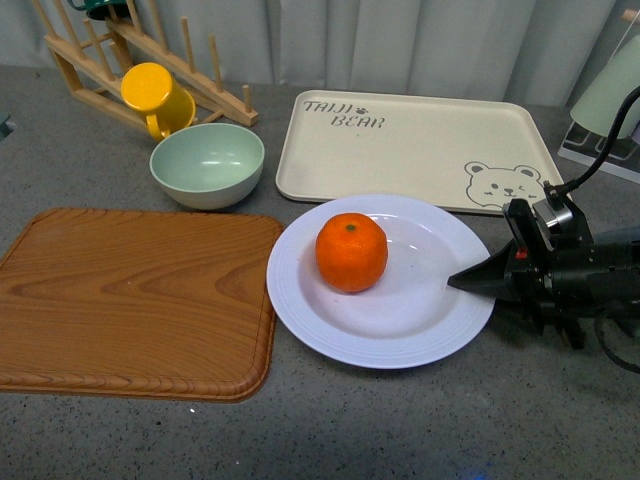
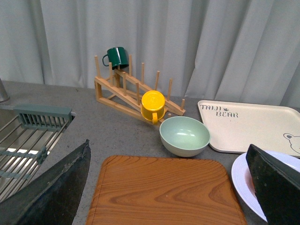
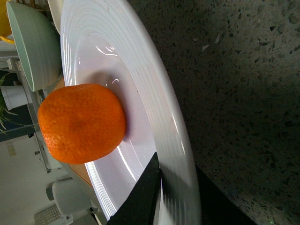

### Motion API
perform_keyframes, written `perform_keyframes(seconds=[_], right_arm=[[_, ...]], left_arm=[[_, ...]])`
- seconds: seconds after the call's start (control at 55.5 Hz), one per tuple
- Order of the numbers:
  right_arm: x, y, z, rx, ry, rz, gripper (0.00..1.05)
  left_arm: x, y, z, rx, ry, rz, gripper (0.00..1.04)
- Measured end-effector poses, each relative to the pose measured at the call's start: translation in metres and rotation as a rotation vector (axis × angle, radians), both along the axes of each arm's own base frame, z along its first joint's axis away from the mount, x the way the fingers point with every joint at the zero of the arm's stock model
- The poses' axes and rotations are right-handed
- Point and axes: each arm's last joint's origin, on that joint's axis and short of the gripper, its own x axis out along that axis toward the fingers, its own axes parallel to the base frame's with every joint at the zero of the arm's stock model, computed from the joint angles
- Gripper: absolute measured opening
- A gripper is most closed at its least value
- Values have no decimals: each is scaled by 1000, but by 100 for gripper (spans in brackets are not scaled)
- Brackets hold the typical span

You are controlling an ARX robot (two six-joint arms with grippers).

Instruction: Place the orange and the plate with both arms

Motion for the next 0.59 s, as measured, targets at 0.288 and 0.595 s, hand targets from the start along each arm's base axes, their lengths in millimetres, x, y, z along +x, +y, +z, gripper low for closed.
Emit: perform_keyframes(seconds=[0.288, 0.595], right_arm=[[-1, 0, 3, 24, -24, -14, 3], [-2, -4, 29, 149, -187, -87, 3]], left_arm=[[0, 0, 0, 0, 0, 0, 98], [0, 0, 0, 0, 0, 0, 98]])
